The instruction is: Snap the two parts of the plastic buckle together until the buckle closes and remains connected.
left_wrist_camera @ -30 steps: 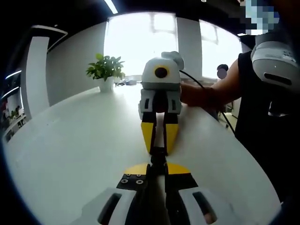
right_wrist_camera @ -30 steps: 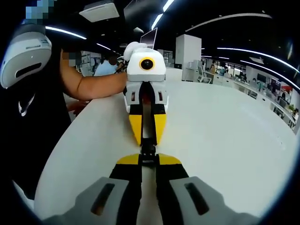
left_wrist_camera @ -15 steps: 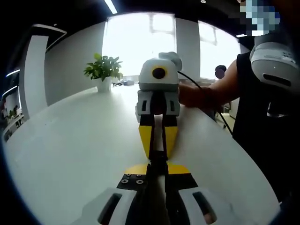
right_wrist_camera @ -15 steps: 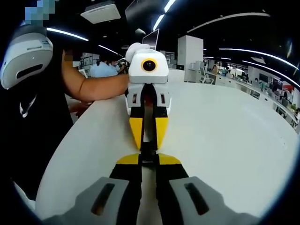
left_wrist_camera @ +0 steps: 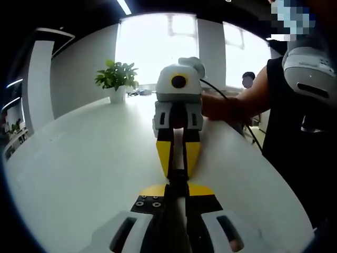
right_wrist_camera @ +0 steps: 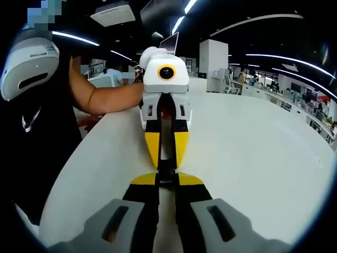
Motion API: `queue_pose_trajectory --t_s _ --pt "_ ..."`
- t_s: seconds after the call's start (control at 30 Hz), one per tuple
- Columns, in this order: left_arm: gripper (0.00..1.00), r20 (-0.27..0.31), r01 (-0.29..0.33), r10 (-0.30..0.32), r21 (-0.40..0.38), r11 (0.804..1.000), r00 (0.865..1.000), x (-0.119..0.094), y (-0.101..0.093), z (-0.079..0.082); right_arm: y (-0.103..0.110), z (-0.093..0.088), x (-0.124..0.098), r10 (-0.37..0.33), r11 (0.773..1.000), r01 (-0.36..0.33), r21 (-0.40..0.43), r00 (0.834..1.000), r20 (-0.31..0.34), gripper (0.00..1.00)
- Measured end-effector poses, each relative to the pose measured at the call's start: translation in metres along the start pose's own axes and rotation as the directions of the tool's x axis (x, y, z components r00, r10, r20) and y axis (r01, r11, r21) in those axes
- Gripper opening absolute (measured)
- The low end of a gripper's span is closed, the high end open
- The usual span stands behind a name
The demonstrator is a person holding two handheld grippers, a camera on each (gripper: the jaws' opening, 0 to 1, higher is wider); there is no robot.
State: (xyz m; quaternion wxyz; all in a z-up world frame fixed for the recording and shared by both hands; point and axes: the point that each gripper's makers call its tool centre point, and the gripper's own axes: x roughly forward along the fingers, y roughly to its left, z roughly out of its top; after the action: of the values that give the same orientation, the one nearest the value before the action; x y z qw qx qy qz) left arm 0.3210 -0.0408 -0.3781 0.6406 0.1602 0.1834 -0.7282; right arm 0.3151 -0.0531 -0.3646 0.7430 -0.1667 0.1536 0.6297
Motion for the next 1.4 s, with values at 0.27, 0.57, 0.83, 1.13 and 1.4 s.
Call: queue_pose_trajectory --t_s 0.27,0.57,0.83,1.13,1.4 --pt "0.08 0.009 0.002 -0.002 -0.005 1.000 1.000 0.001 0.002 0.002 -0.001 -0.001 0.002 0.001 1.000 -0.001 0.002 1.000 -0.003 0.09" --pt "0.09 0.007 -0.002 0.002 0.005 1.000 1.000 0.000 0.002 0.003 -0.001 -0.001 0.004 0.004 1.000 -0.004 0.008 1.000 -0.003 0.09" --pt "0.10 0.007 -0.005 0.005 -0.002 1.000 1.000 0.000 0.002 0.004 -0.003 -0.002 0.007 0.005 1.000 -0.005 0.014 1.000 -0.002 0.09" --pt "0.15 0.008 -0.018 0.019 -0.012 1.000 1.000 -0.004 0.003 0.002 -0.003 -0.001 0.009 0.007 1.000 -0.006 0.015 1.000 -0.002 0.09" --pt "0.22 0.030 -0.051 0.051 -0.018 0.999 0.998 -0.007 0.009 0.005 -0.004 -0.001 0.009 0.004 1.000 -0.004 0.018 1.000 0.000 0.09"
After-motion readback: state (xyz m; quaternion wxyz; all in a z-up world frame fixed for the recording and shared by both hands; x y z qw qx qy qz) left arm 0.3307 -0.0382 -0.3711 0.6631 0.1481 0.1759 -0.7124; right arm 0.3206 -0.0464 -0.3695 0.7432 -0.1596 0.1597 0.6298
